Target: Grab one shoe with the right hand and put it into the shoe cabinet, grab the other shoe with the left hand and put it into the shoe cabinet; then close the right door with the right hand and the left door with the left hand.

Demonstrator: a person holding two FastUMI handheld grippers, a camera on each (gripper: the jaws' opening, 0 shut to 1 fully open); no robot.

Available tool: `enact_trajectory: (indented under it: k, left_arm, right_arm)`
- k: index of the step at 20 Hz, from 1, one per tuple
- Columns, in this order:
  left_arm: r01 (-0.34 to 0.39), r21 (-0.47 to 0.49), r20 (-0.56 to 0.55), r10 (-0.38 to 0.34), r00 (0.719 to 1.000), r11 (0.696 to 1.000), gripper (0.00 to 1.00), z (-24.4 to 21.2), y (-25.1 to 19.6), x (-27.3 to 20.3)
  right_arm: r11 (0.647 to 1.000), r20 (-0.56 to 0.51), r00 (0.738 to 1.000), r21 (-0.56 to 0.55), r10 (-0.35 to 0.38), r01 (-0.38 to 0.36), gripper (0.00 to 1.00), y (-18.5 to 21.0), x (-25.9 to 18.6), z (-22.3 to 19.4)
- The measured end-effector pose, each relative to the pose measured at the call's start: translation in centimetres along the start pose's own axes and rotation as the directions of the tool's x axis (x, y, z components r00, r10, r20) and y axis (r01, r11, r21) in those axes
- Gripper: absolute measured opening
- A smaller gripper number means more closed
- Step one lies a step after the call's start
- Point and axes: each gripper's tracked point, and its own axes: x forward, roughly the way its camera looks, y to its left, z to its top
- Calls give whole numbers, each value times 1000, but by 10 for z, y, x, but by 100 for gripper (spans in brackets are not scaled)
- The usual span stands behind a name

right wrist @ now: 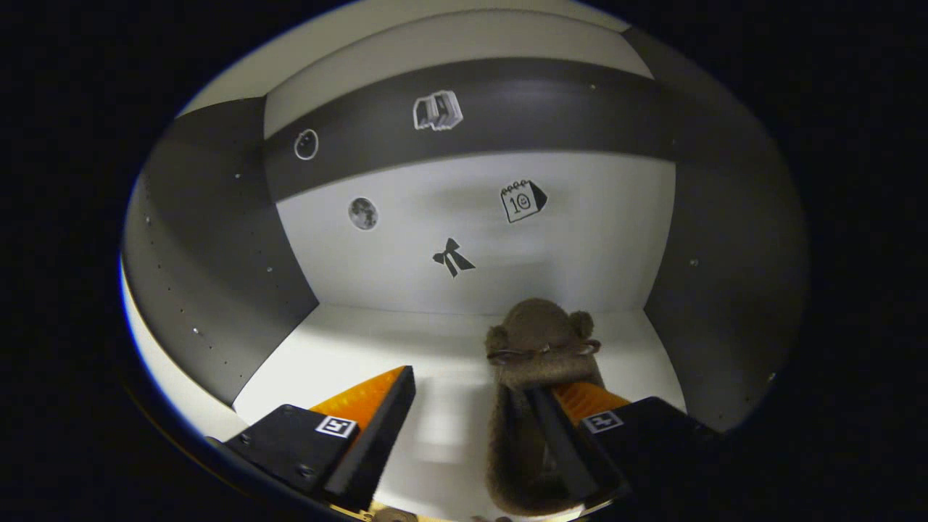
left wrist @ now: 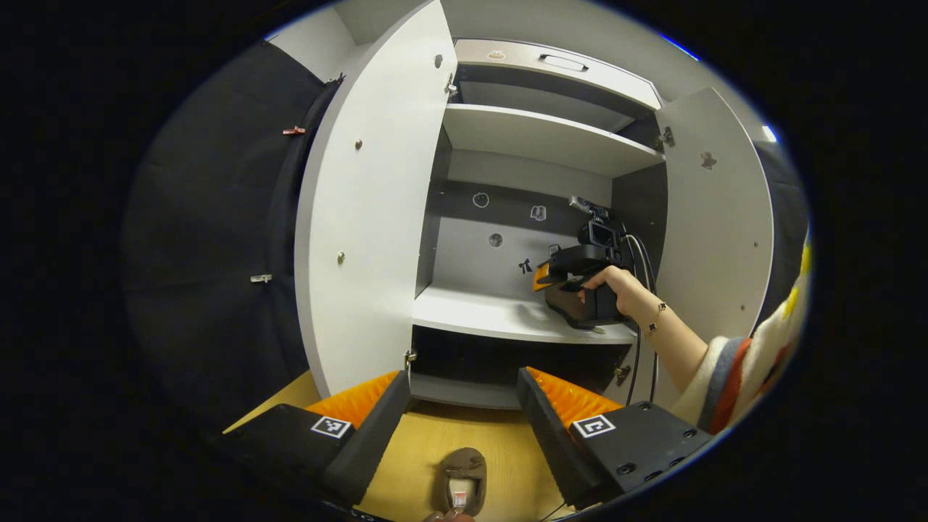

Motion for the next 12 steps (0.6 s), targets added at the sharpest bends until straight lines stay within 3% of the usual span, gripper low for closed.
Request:
enact_trajectory:
  k: [1,6,8,12]
  left_arm:
    - [10,-4,1,-10,1000,1000,95,-2,0,-4]
    - [91,5,-4,-91,996,996,95,-16,0,-24]
    - [149,31,-29,-148,988,988,95,-31,-6,-26]
    - [238,34,-89,-234,968,971,95,-80,-17,-20]
  right_arm:
    - [1000,17,1000,-1,-2,2,100,0,-12,1]
    - [999,163,986,-10,46,-45,99,18,-98,15]
    - [994,253,962,-12,106,-106,99,35,-148,17]
    - [994,382,918,2,102,-111,98,34,-231,-8]
